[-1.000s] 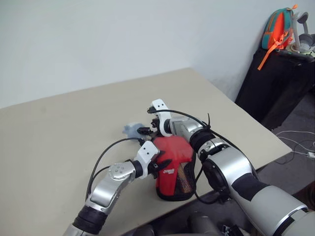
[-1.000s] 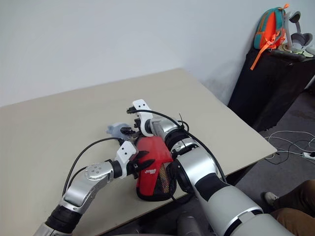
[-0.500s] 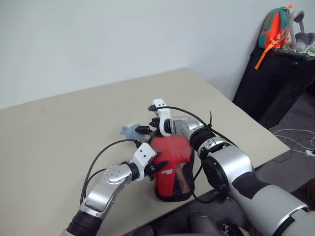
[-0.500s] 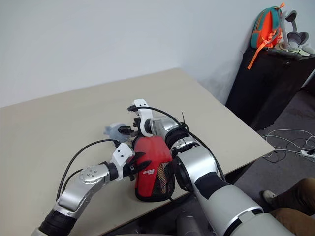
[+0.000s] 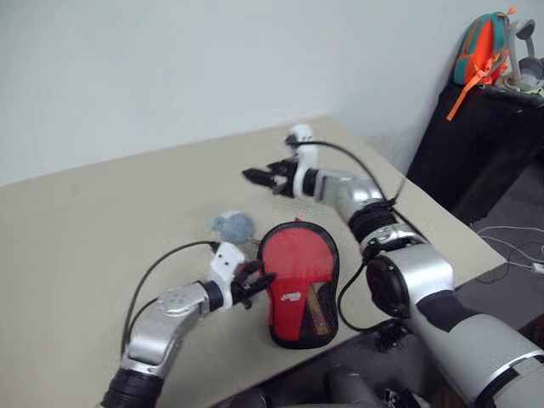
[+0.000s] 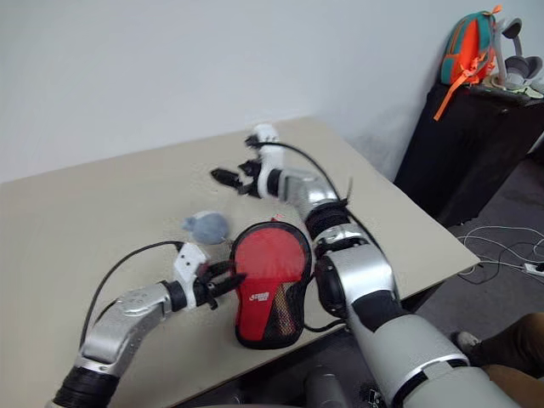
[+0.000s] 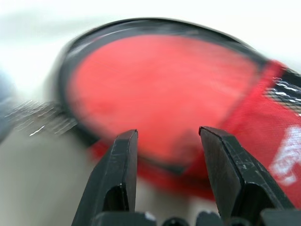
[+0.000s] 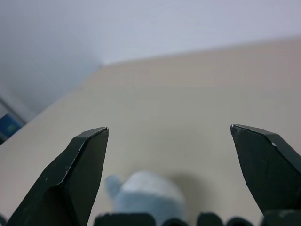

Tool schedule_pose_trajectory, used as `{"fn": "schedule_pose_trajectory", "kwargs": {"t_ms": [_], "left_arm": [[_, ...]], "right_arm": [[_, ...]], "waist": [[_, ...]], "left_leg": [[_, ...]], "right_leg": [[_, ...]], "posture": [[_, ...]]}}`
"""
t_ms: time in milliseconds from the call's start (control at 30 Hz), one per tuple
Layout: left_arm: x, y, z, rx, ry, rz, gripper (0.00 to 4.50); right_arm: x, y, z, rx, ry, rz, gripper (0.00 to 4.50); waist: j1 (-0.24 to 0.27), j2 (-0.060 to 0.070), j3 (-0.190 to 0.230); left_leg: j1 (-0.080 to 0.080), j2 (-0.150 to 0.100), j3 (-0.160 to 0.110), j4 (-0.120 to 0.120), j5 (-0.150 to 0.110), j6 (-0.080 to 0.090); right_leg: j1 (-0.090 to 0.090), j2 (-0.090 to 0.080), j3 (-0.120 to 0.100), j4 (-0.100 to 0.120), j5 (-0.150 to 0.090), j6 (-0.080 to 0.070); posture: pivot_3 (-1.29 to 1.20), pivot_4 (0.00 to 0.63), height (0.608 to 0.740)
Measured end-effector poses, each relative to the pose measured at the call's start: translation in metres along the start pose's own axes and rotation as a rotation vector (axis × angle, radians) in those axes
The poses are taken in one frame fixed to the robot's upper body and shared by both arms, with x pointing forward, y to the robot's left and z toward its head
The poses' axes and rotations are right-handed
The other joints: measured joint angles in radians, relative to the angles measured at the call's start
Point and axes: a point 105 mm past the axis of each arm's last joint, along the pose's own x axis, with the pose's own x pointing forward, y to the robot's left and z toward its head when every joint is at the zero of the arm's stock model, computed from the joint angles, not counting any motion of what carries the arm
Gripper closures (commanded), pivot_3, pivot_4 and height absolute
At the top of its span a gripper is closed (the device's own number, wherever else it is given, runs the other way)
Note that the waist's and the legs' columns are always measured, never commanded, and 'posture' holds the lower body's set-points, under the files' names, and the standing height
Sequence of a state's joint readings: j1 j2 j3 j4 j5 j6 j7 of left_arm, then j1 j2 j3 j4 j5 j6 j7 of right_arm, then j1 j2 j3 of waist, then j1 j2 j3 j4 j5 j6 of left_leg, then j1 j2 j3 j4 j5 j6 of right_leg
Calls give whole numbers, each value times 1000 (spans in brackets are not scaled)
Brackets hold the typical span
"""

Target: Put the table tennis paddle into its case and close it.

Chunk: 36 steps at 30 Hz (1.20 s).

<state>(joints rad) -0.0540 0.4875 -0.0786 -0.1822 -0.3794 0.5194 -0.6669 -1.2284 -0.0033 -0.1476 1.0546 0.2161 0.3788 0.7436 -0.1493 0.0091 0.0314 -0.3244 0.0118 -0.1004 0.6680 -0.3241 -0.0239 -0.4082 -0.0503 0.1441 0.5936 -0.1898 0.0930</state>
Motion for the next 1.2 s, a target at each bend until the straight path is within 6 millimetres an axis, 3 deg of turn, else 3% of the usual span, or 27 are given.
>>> {"fn": "schedule_pose_trajectory", "kwargs": {"t_ms": [67,133,333,500,733,933,1067,1200], "left_arm": [[-1,10,13,-30,-7,13,2353],[1,16,20,-64,5,19,2353],[27,5,12,-207,94,-42,2353],[39,5,16,-241,117,-32,2353],[33,14,17,-330,112,-2,2353],[17,37,15,-415,117,73,2353],[18,44,16,-467,117,98,2353],[28,38,13,-512,128,71,2353]], "right_arm": [[-17,-14,7,1,-35,-36,0],[-28,-22,-1,31,-39,-60,0],[-52,-41,-25,117,-25,-172,0],[-65,-46,-27,130,-41,-231,0],[-75,-55,-35,151,-39,-299,0],[-77,-57,-36,160,-41,-313,0],[-75,-56,-37,156,-40,-313,0],[-76,-57,-37,155,-42,-323,0]], "waist": [[-1,0,0],[-5,0,0],[-6,1,1],[-3,1,1],[-3,1,0],[-3,1,0],[-1,1,1],[-2,1,1]], "left_leg": [[0,0,0,0,0,0],[1,0,0,0,0,0],[1,0,0,0,0,0],[1,0,0,0,0,0],[2,0,1,0,0,0],[1,0,1,0,0,0],[1,0,1,0,0,0],[1,0,1,0,0,0]], "right_leg": [[1,0,0,0,0,0],[1,0,0,0,0,0],[0,0,0,0,0,0],[1,0,0,1,0,0],[1,0,1,0,0,0],[0,0,1,0,0,0],[1,0,1,0,0,0],[1,0,1,0,1,0]], "posture": [[0,0,740],[0,0,740],[0,0,740],[0,0,740],[0,0,740],[0,0,740],[0,0,740],[0,0,740]]}}
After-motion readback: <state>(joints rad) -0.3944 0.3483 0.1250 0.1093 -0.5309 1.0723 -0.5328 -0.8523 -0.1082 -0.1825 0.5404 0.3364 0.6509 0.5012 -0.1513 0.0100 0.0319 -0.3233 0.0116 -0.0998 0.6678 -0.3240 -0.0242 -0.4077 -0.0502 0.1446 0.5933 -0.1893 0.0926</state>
